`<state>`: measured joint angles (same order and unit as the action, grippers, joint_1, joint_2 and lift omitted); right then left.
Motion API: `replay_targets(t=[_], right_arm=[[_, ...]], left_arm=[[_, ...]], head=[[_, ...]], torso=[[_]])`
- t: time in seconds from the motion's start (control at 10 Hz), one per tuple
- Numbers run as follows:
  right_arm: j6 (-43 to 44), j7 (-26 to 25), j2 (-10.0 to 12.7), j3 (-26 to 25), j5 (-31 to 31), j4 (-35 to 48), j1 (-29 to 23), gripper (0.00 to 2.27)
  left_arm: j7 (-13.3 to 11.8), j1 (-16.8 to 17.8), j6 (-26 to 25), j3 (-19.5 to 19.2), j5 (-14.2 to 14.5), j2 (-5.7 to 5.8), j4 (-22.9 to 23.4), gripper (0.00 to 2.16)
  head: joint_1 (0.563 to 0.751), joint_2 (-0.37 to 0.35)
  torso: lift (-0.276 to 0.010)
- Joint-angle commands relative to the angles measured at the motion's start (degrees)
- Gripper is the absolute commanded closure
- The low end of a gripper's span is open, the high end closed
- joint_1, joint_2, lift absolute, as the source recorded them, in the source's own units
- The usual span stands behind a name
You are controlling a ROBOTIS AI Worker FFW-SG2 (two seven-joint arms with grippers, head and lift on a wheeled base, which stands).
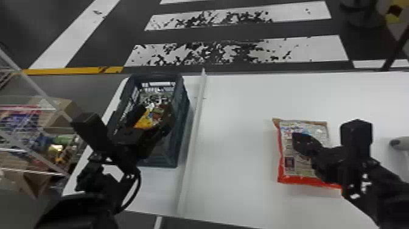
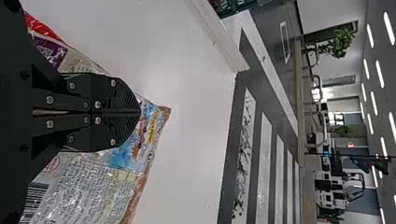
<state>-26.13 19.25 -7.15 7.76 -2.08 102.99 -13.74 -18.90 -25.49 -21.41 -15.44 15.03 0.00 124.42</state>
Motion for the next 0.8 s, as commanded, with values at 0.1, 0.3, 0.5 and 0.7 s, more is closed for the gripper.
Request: replay_targets(t=[0.1, 0.3, 0.5, 0.7], right_arm=[[2.6, 0.0, 0.5, 1.5, 1.6, -4.4, -0.7, 2.19], [4.5, -0.1, 1.2, 1.5, 2.7, -6.6, -0.3, 2.19], [4.4, 0.0, 1.1, 0.0, 2.8, -5.9, -0.3, 2.19], [4.4, 1.8, 0.6, -2.1, 3.0, -5.7, -0.3, 2.19]], left_arm=[[0.0, 0.2, 0.0, 0.1, 0.0, -0.15, -0.2, 0.08], [0.0, 0.2, 0.0, 0.2, 0.0, -0.15, -0.2, 0.08], [0.0, 0.2, 0.0, 0.1, 0.1, -0.15, -0.3, 0.08], [0.0, 0.2, 0.0, 0.1, 0.1, -0.15, -0.4, 0.08]], head=[[0.695, 0.200], [0.695, 0.211], [0.695, 0.209], [0.695, 0.191]], torso=[[-0.095], [-0.095], [-0.095], [-0.095]])
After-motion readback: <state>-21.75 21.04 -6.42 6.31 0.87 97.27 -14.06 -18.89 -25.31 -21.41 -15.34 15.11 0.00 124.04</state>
